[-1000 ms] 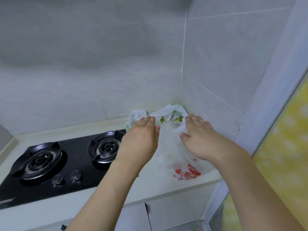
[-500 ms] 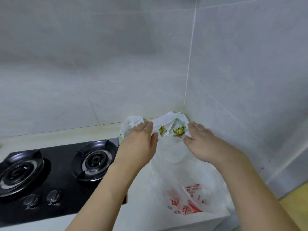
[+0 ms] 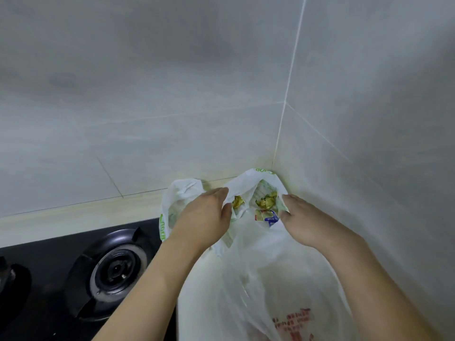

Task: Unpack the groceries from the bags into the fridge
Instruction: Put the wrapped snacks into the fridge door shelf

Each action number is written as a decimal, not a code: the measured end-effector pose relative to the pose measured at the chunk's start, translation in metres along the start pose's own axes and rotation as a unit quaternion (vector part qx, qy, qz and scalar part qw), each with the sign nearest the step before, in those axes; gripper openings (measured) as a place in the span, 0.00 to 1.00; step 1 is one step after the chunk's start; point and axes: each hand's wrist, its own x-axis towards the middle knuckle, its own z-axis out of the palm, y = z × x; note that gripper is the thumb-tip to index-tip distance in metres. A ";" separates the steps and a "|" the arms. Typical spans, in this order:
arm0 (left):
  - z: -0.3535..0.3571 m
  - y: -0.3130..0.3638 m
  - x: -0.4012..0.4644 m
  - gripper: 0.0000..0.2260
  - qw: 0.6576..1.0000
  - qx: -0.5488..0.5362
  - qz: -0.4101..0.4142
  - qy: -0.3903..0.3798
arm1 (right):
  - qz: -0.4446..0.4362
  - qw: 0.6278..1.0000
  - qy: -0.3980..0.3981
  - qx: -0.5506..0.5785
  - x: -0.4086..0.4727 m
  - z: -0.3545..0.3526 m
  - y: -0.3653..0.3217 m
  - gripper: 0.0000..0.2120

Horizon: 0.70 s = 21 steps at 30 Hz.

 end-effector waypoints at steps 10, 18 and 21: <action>0.061 -0.032 0.086 0.16 0.989 -0.071 -0.033 -0.123 | 0.042 0.998 -0.044 0.024 0.110 0.031 0.020 0.16; 0.154 -0.045 0.140 0.16 0.955 0.010 -0.019 -0.295 | 0.034 0.998 -0.061 -0.005 0.211 0.050 0.024 0.24; 0.179 -0.059 0.151 0.14 0.933 0.055 -0.028 -0.355 | 0.019 0.997 -0.077 -0.005 0.236 0.059 0.030 0.22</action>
